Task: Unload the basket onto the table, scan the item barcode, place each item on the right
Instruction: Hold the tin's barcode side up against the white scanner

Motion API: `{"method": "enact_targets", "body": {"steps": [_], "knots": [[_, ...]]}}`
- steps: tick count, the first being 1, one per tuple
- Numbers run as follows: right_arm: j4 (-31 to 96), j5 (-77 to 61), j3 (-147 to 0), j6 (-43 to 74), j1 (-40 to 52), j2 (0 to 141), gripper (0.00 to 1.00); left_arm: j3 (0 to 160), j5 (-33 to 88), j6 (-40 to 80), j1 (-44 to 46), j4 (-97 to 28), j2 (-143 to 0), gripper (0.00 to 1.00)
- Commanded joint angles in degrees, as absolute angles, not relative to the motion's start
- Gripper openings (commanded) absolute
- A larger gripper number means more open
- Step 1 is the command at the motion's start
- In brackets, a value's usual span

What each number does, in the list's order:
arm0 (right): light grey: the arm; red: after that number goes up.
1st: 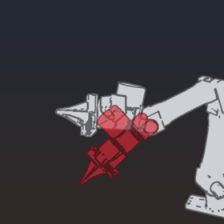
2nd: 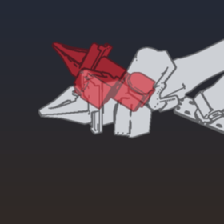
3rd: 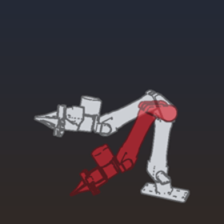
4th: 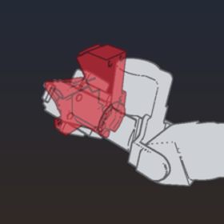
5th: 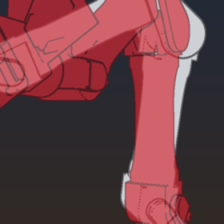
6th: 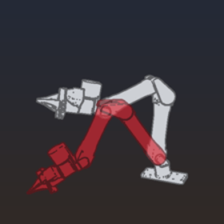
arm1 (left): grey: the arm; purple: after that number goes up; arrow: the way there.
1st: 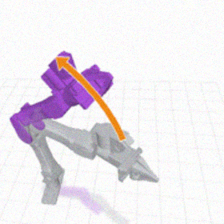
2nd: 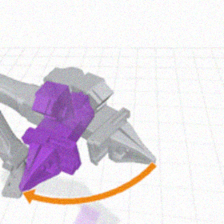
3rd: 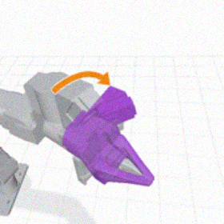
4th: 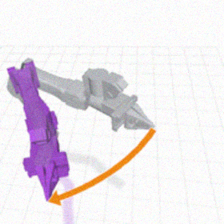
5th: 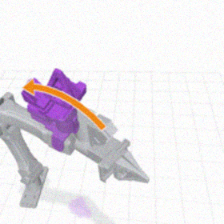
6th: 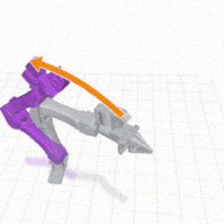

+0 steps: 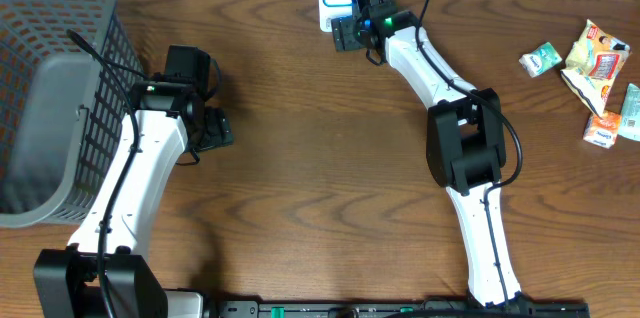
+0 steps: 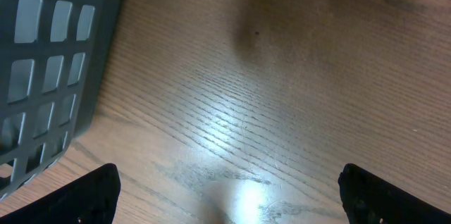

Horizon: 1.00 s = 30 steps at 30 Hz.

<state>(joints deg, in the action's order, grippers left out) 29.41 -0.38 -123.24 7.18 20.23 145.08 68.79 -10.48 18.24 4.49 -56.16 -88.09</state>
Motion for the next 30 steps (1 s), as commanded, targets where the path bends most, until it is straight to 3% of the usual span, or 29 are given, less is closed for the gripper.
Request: {"method": "enact_targets", "body": {"steps": [1,7,12,18,30], "knots": [[28.9,-0.6,-123.3,6.8,20.3,145.3,0.77,68.6,-11.0,19.0,4.3,-56.3,-88.1,0.98],[27.3,-0.6,-123.3,7.7,20.3,145.1,0.71,68.6,-11.0,19.0,4.3,-56.3,-88.1,0.98],[26.4,-2.3,-123.3,10.1,20.4,144.9,0.82,68.6,-11.0,19.0,4.3,-56.3,-88.1,0.98],[26.4,-0.6,-123.3,10.7,21.8,145.5,0.85,68.6,-11.0,19.0,4.3,-56.3,-88.1,0.98],[26.8,9.1,-123.3,12.2,23.3,145.5,0.60,68.6,-11.0,19.0,4.3,-56.3,-88.1,0.98]]}}
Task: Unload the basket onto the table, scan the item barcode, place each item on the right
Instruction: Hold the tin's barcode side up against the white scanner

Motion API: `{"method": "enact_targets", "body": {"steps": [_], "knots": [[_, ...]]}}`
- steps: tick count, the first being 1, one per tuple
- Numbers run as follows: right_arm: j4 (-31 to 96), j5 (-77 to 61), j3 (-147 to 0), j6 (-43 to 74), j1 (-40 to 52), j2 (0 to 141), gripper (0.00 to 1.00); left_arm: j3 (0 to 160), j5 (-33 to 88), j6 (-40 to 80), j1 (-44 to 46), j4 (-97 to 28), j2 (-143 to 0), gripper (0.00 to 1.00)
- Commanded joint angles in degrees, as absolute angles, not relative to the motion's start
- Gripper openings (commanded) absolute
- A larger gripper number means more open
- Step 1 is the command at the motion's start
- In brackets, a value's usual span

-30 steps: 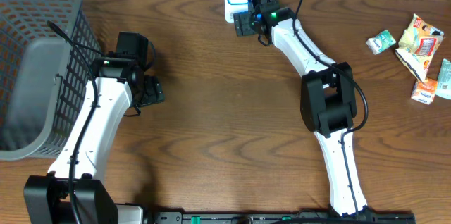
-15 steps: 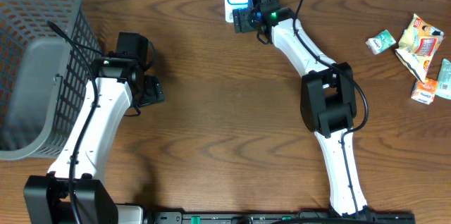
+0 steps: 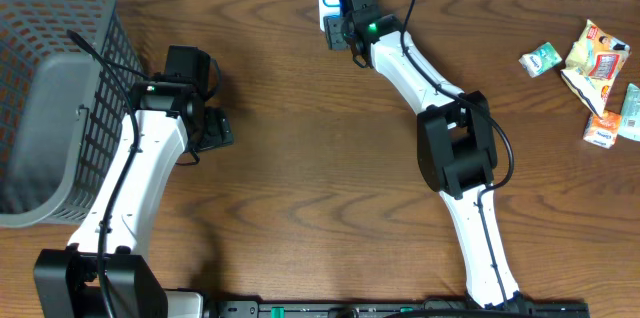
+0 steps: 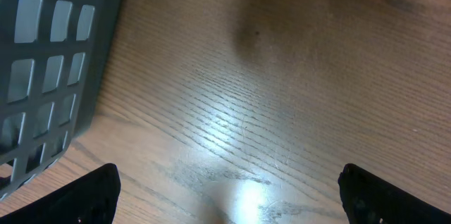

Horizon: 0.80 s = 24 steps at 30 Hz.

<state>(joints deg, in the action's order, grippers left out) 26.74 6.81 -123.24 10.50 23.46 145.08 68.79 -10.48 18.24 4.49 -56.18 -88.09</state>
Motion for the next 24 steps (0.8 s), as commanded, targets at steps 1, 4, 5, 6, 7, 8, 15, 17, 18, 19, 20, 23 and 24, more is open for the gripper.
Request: {"method": "enact_targets", "body": {"steps": [1,4,5,6,7,8,15,17,18,19,20,23,24], "knots": [[26.8,9.1,-123.3,12.4,23.3,145.5,0.58,68.6,-11.0,19.0,4.3,-56.3,-88.1,0.98],[26.8,9.0,-123.3,12.9,23.3,145.4,0.57,68.6,-11.0,19.0,4.3,-56.3,-88.1,0.98],[26.9,8.8,-123.3,12.9,23.3,145.2,0.57,68.6,-11.0,19.0,4.3,-56.3,-88.1,0.98],[27.2,8.8,-123.3,12.9,23.3,144.9,0.56,68.6,-11.0,19.0,4.3,-56.3,-88.1,0.98],[27.5,8.7,-123.3,12.9,23.3,144.7,0.56,68.6,-11.0,19.0,4.3,-56.3,-88.1,0.98],[28.0,8.7,-123.3,13.3,23.3,144.2,0.56,68.6,-11.0,19.0,4.3,-56.3,-88.1,0.98],[29.6,9.6,-123.3,7.8,23.3,139.5,0.57,68.6,-11.0,19.0,4.3,-56.3,-88.1,0.98],[30.2,13.3,-123.3,3.7,23.4,138.2,0.57,68.6,-11.0,19.0,4.3,-56.3,-88.1,0.98],[30.5,16.7,-123.3,1.5,23.6,137.8,0.57,68.6,-11.0,19.0,4.3,-56.3,-88.1,0.98],[30.6,18.6,-123.3,0.2,23.7,137.5,0.57,68.6,-11.0,19.0,4.3,-56.3,-88.1,0.98],[30.7,21.3,-123.3,-2.2,23.9,137.3,0.57,68.6,-11.0,19.0,4.3,-56.3,-88.1,0.98],[30.6,26.7,-123.3,-9.6,24.6,137.2,0.57,68.6,-11.0,19.0,4.3,-56.3,-88.1,0.98],[30.3,28.1,-123.3,-11.2,24.8,137.2,0.57,68.6,-11.0,19.0,4.3,-56.3,-88.1,0.98]]}}
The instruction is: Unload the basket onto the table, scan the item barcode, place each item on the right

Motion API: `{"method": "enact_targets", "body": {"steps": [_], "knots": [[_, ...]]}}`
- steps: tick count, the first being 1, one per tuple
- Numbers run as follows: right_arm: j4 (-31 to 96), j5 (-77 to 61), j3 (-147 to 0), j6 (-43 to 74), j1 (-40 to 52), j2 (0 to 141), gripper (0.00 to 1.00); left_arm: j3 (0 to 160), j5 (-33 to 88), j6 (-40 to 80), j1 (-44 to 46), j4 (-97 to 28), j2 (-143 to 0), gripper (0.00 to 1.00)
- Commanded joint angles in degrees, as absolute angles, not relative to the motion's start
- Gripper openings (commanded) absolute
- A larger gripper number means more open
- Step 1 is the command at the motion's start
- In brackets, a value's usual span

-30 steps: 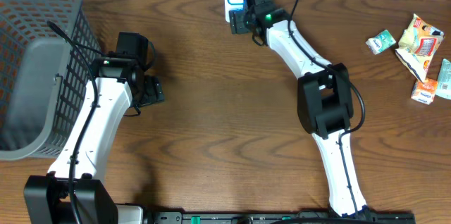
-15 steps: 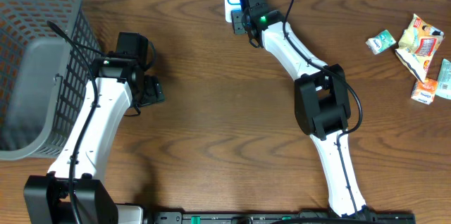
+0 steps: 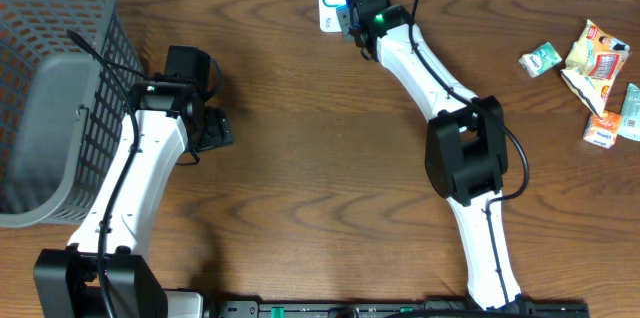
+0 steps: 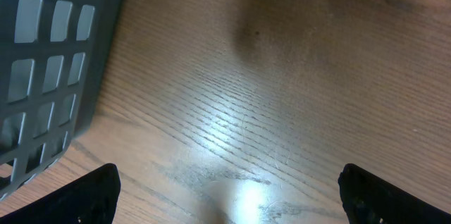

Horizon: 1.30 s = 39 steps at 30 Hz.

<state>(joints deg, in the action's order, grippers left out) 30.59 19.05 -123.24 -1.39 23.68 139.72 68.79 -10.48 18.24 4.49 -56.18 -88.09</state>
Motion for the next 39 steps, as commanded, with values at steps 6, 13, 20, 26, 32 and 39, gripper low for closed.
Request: {"method": "enact_targets", "body": {"steps": [6,13,20,26,32,39], "knots": [[19.7,35.3,-123.3,-29.1,26.4,137.3,0.57,68.6,-11.0,19.0,4.3,-56.3,-88.1,0.98],[8.2,32.8,-123.3,-44.6,28.0,137.3,0.60,68.6,-11.0,19.0,4.3,-56.3,-88.1,0.97],[4.2,29.8,-123.3,-55.5,29.3,137.5,0.66,68.6,-11.0,19.0,4.3,-56.3,-88.1,0.98],[3.4,30.1,-123.3,-56.9,30.3,138.7,0.66,68.6,-11.0,19.0,4.3,-56.3,-88.1,0.98],[3.4,33.9,-123.3,-48.4,29.6,138.5,0.68,68.6,-11.0,19.0,4.3,-56.3,-88.1,0.97],[13.8,45.6,-123.3,-28.2,25.3,138.2,0.71,68.6,-11.0,19.0,4.3,-56.3,-88.1,0.98]]}}
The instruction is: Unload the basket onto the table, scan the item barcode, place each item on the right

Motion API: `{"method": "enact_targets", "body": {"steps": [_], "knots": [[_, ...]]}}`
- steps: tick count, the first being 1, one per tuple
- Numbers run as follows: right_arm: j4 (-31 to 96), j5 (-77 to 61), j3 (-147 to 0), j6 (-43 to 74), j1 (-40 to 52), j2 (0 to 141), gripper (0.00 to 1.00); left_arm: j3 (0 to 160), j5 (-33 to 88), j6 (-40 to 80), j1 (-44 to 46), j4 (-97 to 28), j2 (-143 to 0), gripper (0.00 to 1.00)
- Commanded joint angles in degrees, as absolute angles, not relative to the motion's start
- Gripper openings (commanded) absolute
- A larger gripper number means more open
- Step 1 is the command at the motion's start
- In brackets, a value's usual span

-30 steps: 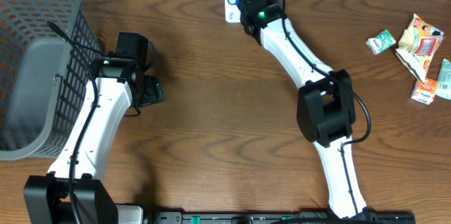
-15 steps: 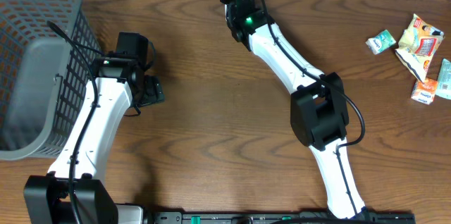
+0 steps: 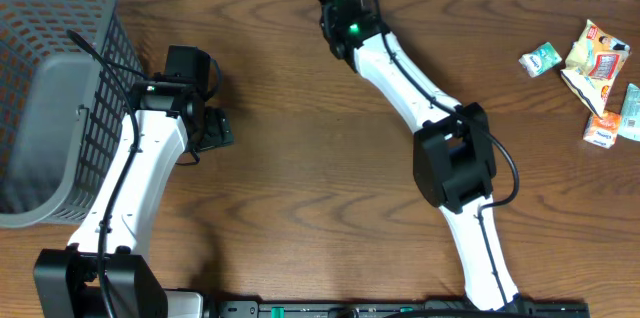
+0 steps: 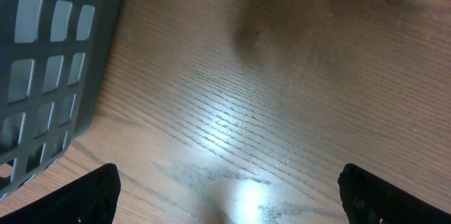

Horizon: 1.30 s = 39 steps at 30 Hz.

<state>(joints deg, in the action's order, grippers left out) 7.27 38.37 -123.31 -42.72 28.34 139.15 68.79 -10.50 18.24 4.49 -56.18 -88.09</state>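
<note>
Several snack packets lie at the right edge: a green-white one [image 3: 542, 59], a yellow-red one [image 3: 592, 58], an orange one [image 3: 601, 130]. No barcode scanner shows. My right arm reaches to the table's far edge, where its wrist covers the spot. The right gripper's fingers are hidden at the frame's top, so their state cannot be told. My left gripper [image 3: 212, 128] hangs over bare wood beside the basket. It [image 4: 229, 203] is open, with its dark fingertips [image 4: 95, 192] far apart and nothing between them.
A large grey mesh basket [image 3: 50, 88] fills the left side, and its wall [image 4: 49, 62] stands close to my left gripper. The brown wooden table [image 3: 300, 208] runs between the arms. A black cable trails from the right wrist.
The right wrist has moved left and further back, to the table's far edge. The white-and-blue object seen under it no longer shows. The left arm and its open gripper have not moved.
The right gripper stood at a white-and-blue object at the back edge, just to its right. It was then over the object, and stayed on it at a slightly changed angle. Now the wrist covers that spot. The left arm stayed still throughout.
</note>
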Motion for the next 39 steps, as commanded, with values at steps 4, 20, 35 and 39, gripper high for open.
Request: {"method": "enact_targets", "body": {"steps": [4,20,35,39], "knots": [[29.8,37.0,-123.3,-12.1,22.1,137.3,0.71,68.6,-11.0,19.0,4.3,-56.3,-88.1,0.98],[48.8,-16.7,-122.8,-10.1,10.5,137.3,0.98,68.6,-11.0,19.0,4.3,-56.3,-88.1,0.98],[51.3,-12.5,-122.7,-14.0,12.6,146.3,0.92,68.6,-11.0,19.0,4.3,-56.3,-88.1,0.98],[51.2,-10.0,-122.7,-14.0,13.9,147.2,0.85,68.6,-11.0,19.0,4.3,-56.3,-88.1,0.98]]}}
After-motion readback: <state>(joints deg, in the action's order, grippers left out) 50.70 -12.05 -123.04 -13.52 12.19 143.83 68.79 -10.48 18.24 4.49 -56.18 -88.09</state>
